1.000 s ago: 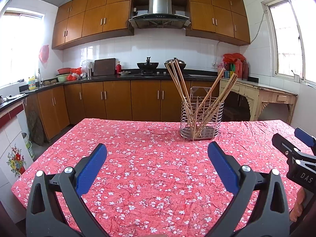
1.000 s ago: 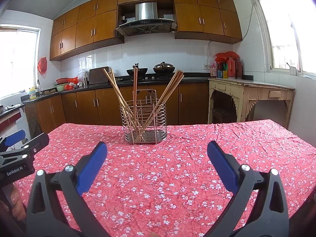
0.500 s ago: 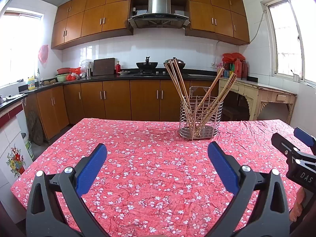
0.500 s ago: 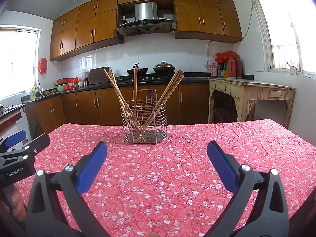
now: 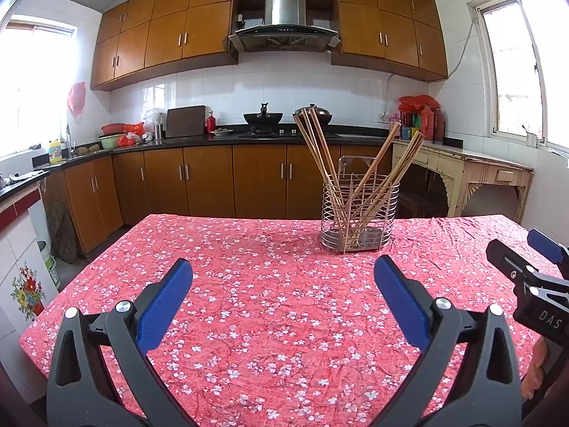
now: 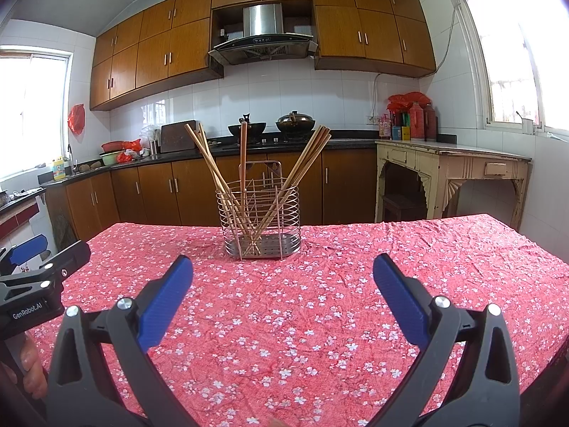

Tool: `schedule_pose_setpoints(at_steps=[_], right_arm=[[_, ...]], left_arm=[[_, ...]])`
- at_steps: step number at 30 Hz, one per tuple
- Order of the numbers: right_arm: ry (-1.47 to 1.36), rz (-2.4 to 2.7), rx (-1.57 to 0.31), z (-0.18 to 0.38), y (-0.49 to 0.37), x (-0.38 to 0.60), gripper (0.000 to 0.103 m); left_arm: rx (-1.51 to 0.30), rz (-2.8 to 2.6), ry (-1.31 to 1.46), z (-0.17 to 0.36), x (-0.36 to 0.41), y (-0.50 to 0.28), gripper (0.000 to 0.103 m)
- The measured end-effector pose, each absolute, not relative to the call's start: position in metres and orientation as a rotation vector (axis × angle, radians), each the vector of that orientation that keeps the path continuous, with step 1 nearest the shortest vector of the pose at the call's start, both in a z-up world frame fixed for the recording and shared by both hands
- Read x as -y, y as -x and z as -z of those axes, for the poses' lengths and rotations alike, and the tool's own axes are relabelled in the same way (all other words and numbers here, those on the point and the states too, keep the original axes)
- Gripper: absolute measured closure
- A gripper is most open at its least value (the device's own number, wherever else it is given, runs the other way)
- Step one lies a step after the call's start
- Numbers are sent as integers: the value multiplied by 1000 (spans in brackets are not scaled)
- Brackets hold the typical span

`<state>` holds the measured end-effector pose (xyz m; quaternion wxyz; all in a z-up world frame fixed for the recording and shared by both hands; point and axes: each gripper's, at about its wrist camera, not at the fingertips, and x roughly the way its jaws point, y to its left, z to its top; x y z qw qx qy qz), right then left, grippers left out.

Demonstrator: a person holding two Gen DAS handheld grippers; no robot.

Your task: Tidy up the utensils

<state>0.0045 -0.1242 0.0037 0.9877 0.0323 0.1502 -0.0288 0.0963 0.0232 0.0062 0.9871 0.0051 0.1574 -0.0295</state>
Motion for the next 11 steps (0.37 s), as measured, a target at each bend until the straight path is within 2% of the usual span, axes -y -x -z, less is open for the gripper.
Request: schedule_pose_setpoints(at_steps=[11], right_arm=[[-68,59,-298,-4,-5,124,4]], left_arm=[[-315,63,9,-8,-27,-95,2]])
